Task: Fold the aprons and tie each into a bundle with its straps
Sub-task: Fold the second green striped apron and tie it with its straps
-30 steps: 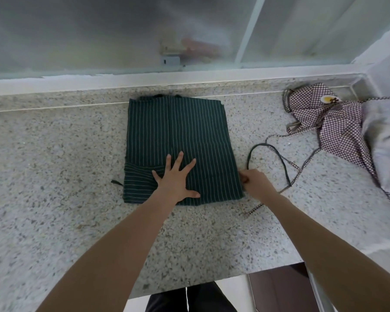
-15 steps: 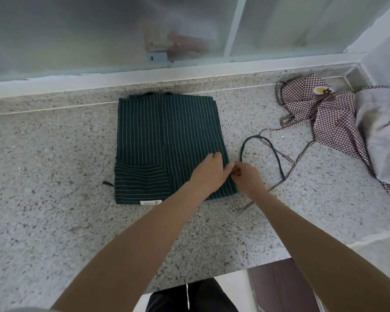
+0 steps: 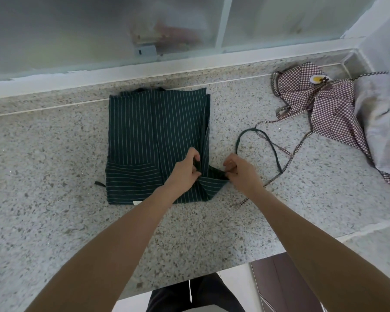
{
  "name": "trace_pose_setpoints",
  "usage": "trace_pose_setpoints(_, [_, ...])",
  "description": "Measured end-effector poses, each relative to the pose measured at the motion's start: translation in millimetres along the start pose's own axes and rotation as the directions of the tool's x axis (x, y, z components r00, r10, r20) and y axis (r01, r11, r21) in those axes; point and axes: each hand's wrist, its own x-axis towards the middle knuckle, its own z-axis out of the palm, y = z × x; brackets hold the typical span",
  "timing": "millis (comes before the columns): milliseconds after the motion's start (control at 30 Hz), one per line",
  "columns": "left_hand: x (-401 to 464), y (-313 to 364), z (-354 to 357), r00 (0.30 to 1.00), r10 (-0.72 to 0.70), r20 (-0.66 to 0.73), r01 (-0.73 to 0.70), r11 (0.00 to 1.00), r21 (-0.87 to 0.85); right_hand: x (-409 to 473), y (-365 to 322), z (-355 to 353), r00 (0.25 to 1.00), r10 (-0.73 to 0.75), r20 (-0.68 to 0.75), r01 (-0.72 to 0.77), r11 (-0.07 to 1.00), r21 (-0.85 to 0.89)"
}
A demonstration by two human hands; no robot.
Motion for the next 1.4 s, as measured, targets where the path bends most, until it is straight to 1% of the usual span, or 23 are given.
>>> trace_pose_setpoints(100, [0.2,-2.0,1.5,0.998,0.063,0.027,-0.065,0.996,0.062,-0.3,1.6,2.9,0.991,-0.132,0.036,0.135,0.984,-0.112])
trace_pose_setpoints(233, [0.9,-1.9,2.3,0.995,0.091,0.037,-0.095,0.990,0.103,4.0,-2.5,4.1,0.961,-0.178,0.212,0.240,0.917,-0.319])
trace_pose_setpoints(300, [0.4,-0.3,2.2,0.995,0.086,0.042,-0.089,0.992,0.092,4.6,-8.0,3.7,0.970,-0.180,0.162,0.221,0.933,-0.284])
trace_pose_setpoints(367, [-1.5,1.1,2.2,0.996,0.073,0.057,-0.078,0.992,0.102,6.0,-13.3,4.0,0.989,-0.125,0.083,0.138,0.975,-0.176])
trace_pose_setpoints(433, [-1.9,1.6,3.0,0.995,0.066,0.073,-0.074,0.990,0.121,8.7,-18.3,7.1,0.997,0.050,0.054,-0.050,0.999,-0.002])
trace_pose_setpoints(467, [-1.6,1.9,3.9,0.995,0.065,0.082,-0.076,0.988,0.132,11.3,-21.1,8.6,0.986,0.159,0.053,-0.165,0.977,0.134])
trace_pose_setpoints(500, [-1.6,2.9,4.4,0.994,0.065,0.088,-0.076,0.988,0.138,15.2,-23.0,9.9,0.961,0.266,0.072,-0.275,0.910,0.311])
trace_pose_setpoints(567, [-1.0,4.1,5.1,0.994,0.063,0.091,-0.075,0.988,0.136,17.5,-27.8,5.8,0.896,0.400,0.193,-0.428,0.660,0.618])
trace_pose_setpoints(600, [-0.4,4.1,5.3,0.994,0.061,0.088,-0.072,0.989,0.132,16.4,-29.1,1.3,0.880,0.398,0.260,-0.459,0.566,0.685])
trace_pose_setpoints(633, [-0.2,3.8,5.6,0.995,0.057,0.085,-0.068,0.989,0.130,14.8,-28.1,-2.9,0.881,0.363,0.303,-0.465,0.550,0.694])
trace_pose_setpoints(667, [0.3,3.7,6.1,0.995,0.053,0.083,-0.063,0.990,0.128,14.0,-25.0,-5.5,0.890,0.331,0.314,-0.456,0.605,0.653])
trace_pose_setpoints(700, [0.8,4.2,6.7,0.995,0.047,0.087,-0.057,0.991,0.123,13.1,-22.0,-6.1,0.905,0.309,0.292,-0.424,0.699,0.576])
trace_pose_setpoints(767, [2.0,6.3,7.9,0.995,0.037,0.097,-0.047,0.994,0.103,12.7,-20.3,-3.9,0.943,0.302,0.142,-0.333,0.874,0.353])
trace_pose_setpoints(800, [2.3,7.4,8.6,0.995,0.031,0.099,-0.040,0.995,0.096,13.6,-21.4,-1.4,0.956,0.287,0.059,-0.292,0.922,0.254])
trace_pose_setpoints(867, [2.3,9.4,9.0,0.995,0.014,0.095,-0.023,0.995,0.096,15.9,-26.5,3.8,0.966,0.253,-0.045,-0.248,0.964,0.091])
trace_pose_setpoints(933, [3.1,9.4,9.5,0.996,-0.014,0.088,0.007,0.996,0.084,18.6,-33.9,6.2,0.952,0.295,-0.083,-0.288,0.954,0.079])
trace_pose_setpoints(1000, [6.0,8.4,10.5,0.994,-0.064,0.083,0.058,0.995,0.079,21.2,-40.3,2.6,0.895,0.445,-0.036,-0.422,0.870,0.256])
trace_pose_setpoints(1067, [9.9,6.3,12.6,0.991,-0.110,0.081,0.102,0.990,0.100,21.9,-41.6,-8.6,0.808,0.574,0.135,-0.558,0.670,0.491])
trace_pose_setpoints(1133, [13.7,5.7,14.9,0.987,-0.132,0.089,0.120,0.984,0.128,18.9,-36.5,-26.3,0.755,0.591,0.285,-0.622,0.506,0.597])
trace_pose_setpoints(1200, [14.8,7.9,15.7,0.983,-0.154,0.103,0.140,0.981,0.137,16.5,-29.4,-41.1,0.734,0.601,0.316,-0.625,0.417,0.660])
trace_pose_setpoints(1300, [14.9,13.1,17.1,0.978,-0.179,0.108,0.162,0.976,0.146,14.2,-14.5,-50.0,0.696,0.659,0.285,-0.593,0.305,0.745])
trace_pose_setpoints(1333, [15.0,14.5,17.7,0.975,-0.191,0.110,0.172,0.972,0.157,14.6,-8.7,-52.0,0.700,0.658,0.278,-0.559,0.261,0.787])
trace_pose_setpoints(1400, [16.0,16.7,19.4,0.967,-0.226,0.120,0.201,0.962,0.187,12.4,-1.2,-55.0,0.760,0.580,0.295,-0.463,0.164,0.871])
